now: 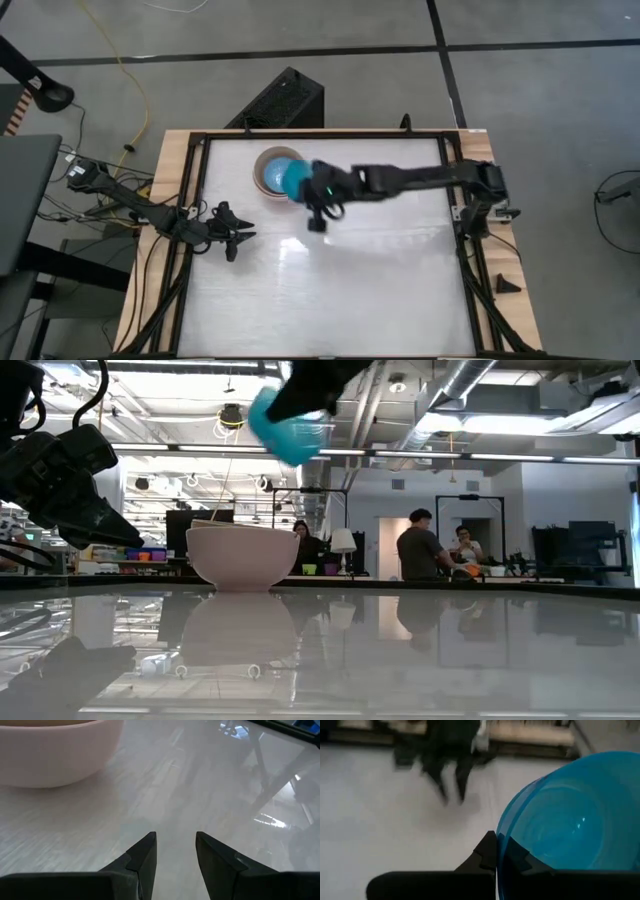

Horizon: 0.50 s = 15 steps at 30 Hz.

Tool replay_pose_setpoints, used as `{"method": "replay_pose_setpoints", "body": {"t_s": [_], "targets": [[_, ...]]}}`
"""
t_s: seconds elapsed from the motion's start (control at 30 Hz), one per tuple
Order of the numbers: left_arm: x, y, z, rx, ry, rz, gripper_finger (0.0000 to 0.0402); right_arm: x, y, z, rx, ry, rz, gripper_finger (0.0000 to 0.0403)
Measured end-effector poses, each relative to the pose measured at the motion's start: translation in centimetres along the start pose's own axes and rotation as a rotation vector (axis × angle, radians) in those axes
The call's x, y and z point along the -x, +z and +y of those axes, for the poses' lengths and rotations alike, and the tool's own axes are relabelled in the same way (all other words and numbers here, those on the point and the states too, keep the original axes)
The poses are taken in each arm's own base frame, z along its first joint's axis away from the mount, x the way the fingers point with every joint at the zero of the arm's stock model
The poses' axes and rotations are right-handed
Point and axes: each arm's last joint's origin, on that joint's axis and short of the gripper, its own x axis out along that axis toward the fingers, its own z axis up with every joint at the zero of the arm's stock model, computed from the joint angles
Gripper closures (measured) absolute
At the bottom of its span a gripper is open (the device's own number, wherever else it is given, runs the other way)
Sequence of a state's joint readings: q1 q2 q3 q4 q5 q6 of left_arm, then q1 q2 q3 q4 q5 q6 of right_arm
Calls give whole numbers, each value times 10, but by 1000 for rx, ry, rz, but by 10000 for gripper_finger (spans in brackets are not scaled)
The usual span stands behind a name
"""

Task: Nest bowls inside each other
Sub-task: Stack the blue bowl on top of the orange bowl

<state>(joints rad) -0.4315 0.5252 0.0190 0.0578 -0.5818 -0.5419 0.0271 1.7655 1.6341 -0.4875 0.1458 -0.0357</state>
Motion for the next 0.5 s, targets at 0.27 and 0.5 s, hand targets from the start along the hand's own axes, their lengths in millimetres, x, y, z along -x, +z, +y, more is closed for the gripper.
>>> {"method": "replay_pose_setpoints", "body": {"t_s": [0.27,0.5], "targets": [[0,0,0,-1,1,2,276,-85,-13,-62,36,30,-112,378],[0,0,0,0,0,1,276,-130,-19,-76,113,-72,-28,378]]}}
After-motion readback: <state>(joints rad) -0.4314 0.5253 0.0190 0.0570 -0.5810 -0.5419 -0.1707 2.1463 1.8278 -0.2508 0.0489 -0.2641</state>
